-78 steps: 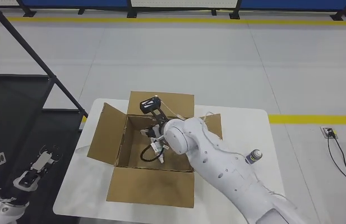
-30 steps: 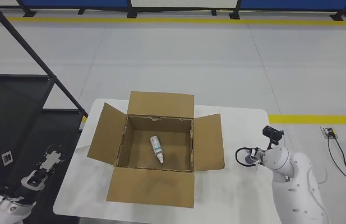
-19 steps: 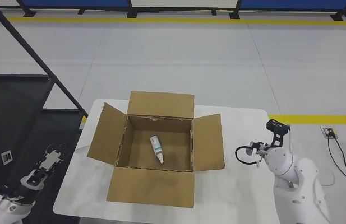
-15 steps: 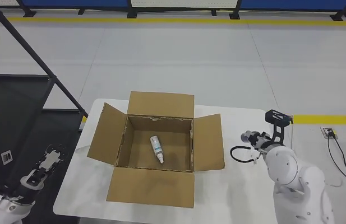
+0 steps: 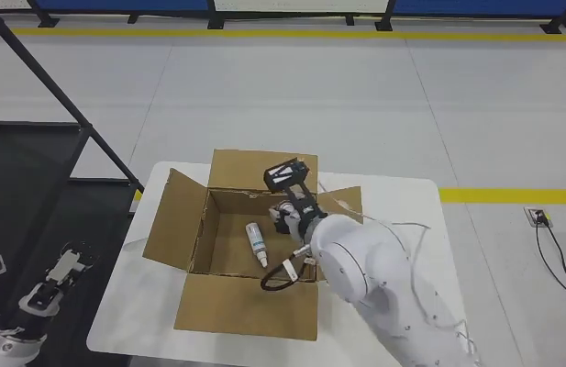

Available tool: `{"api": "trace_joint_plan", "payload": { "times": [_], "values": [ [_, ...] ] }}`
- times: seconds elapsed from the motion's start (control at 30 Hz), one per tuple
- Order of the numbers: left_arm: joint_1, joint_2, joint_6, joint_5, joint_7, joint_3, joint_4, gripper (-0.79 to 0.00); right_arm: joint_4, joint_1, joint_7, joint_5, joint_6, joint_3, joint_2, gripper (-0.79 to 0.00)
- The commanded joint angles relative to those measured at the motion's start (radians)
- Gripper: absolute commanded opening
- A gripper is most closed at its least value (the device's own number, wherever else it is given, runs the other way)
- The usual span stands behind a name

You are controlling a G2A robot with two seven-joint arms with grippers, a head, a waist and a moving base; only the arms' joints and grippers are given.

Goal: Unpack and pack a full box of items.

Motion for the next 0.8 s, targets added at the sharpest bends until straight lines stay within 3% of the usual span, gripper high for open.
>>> {"api": "trace_joint_plan", "payload": {
  "times": [0.0,0.3,0.6,0.63,0.67,0.7,0.77],
  "values": [
    [0.004,0.0,-0.003,-0.008,-0.003,-0.005,0.007,0.0,0.146,0.072,0.001,0.038,0.004,-0.053,-0.02,-0.785],
    [-0.007,0.001,0.0,-0.014,-0.017,-0.01,0.012,0.0,0.625,0.235,-0.104,0.179,0.01,-0.215,-0.119,-0.785],
    [-0.013,0.002,0.002,0.002,-0.026,-0.003,0.007,0.0,0.936,0.309,-0.244,0.234,0.034,-0.316,-0.221,-0.785],
    [-0.012,0.002,0.002,0.003,-0.025,-0.003,0.006,0.0,0.964,0.316,-0.255,0.241,0.032,-0.318,-0.23,-0.751],
    [-0.012,0.002,0.003,0.005,-0.026,-0.003,0.005,0.0,0.988,0.324,-0.264,0.245,0.034,-0.321,-0.238,-0.631],
    [-0.011,0.002,0.004,0.007,-0.025,-0.002,0.005,0.0,1.008,0.331,-0.272,0.251,0.03,-0.323,-0.246,-0.563],
    [-0.011,0.001,0.005,0.011,-0.027,0.0,0.004,0.0,1.042,0.345,-0.283,0.265,0.02,-0.323,-0.259,-0.468]
  ]
}}
